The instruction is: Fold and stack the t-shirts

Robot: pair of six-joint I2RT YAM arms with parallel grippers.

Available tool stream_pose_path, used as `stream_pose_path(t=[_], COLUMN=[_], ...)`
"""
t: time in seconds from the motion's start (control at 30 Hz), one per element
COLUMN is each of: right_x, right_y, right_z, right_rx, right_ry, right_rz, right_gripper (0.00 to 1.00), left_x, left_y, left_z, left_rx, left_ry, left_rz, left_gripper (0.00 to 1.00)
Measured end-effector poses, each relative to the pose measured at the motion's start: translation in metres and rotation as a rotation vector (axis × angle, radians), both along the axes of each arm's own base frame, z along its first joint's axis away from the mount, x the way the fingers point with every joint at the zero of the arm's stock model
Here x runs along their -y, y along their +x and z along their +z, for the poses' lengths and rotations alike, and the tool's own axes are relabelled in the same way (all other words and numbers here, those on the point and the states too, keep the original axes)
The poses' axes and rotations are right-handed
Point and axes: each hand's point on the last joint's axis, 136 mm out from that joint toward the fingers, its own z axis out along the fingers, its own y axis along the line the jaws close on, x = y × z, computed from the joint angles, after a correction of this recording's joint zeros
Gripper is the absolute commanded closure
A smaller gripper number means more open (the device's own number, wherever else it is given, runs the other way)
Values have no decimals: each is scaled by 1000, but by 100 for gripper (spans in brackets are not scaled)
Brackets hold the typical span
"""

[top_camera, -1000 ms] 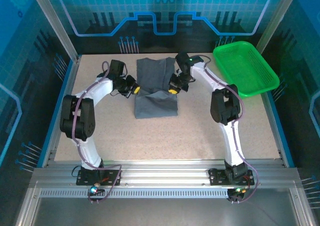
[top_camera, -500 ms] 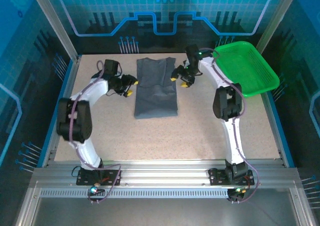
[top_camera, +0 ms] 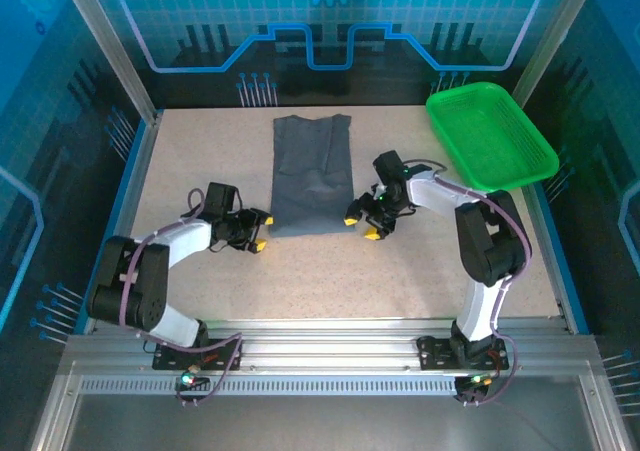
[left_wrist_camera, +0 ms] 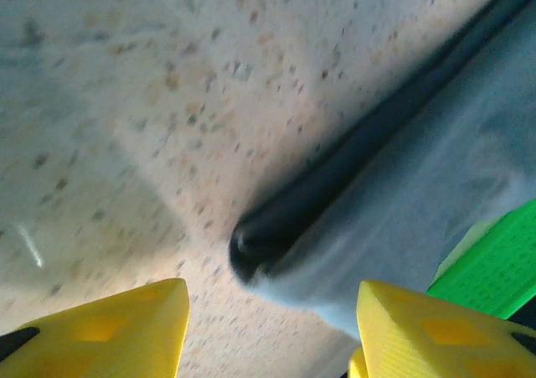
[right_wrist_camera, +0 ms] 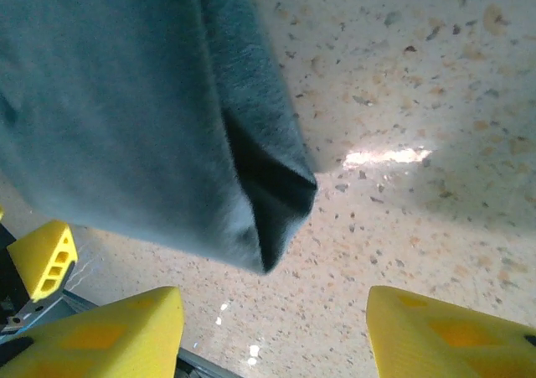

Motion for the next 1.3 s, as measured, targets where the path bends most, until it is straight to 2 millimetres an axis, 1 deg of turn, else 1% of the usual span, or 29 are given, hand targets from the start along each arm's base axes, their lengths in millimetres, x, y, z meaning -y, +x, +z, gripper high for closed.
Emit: stream_pose_path(t=[0.03, 0.1, 0.17, 0.2, 0.27, 0.37, 0.4, 0.43, 0.5, 0.57, 0.7, 0.77, 0.83, 0.87, 0.93, 0.97, 1.03, 1.07, 1.13, 1.2, 1.23, 1.3], right_x=[-3, -7, -11, -13, -15, -20, -21, -21, -21, -19, -12, -9, -9, -10, -12, -12, -8, -6, 0, 0, -1, -3], right_y=[3, 9, 16, 19, 22, 31, 35, 38, 41, 41, 38, 34, 29, 25, 13, 7, -15, -25, -51, -76, -88, -104], right_z=[-3, -9, -16, -19, -23, -25, -26, -27, -27, -27, -23, -17, -7, -4, 2, 3, 3, 2, 1, 4, 8, 21], right_rx=[-7, -24, -33, -36, -44, -53, -51, -50, -50, -51, -44, -34, -15, -8, 0, -1, -17, -29, -62, -94, -105, -110], right_ry=[6, 5, 1, -1, -6, -13, -17, -22, -30, -46, -80, -86, -87, -87, -87, -88, -93, -96, -87, -74, -67, -50], right_rz=[-4, -10, -9, -9, -13, -22, -25, -26, -29, -30, -37, -37, -31, -27, -10, -3, 13, 16, 29, 56, 73, 100], right_gripper=[46, 47, 48, 50, 55, 74, 84, 92, 99, 100, 100, 100, 100, 100, 100, 100, 100, 100, 100, 100, 100, 100], left_x=[2, 6, 8, 12, 13, 14, 13, 14, 15, 19, 24, 25, 27, 28, 31, 32, 32, 31, 32, 35, 37, 40], left_y=[4, 9, 12, 14, 13, 12, 11, 11, 12, 19, 32, 34, 30, 27, 15, 8, -20, -33, -68, -98, -110, -126], left_z=[-4, -12, -11, -13, -14, -17, -18, -20, -21, -18, -3, 11, 32, 41, 57, 61, 59, 55, 44, 39, 40, 52], left_rx=[0, -15, -28, -36, -55, -75, -78, -87, -90, -69, -10, 24, 77, 99, 144, 156, 152, 140, 106, 81, 76, 100], left_ry=[-8, -20, -32, -34, -31, -35, -34, -33, -31, -25, 19, 56, 84, 92, 99, 100, 103, 102, 95, 73, 66, 48], left_rz=[6, 9, 19, 12, 15, 24, 24, 22, 18, 6, -40, -72, -104, -118, -149, -160, -186, -199, -236, -276, -296, -323], left_gripper=[45, 48, 51, 53, 57, 69, 75, 82, 94, 100, 100, 100, 100, 100, 100, 100, 100, 100, 100, 100, 100, 100])
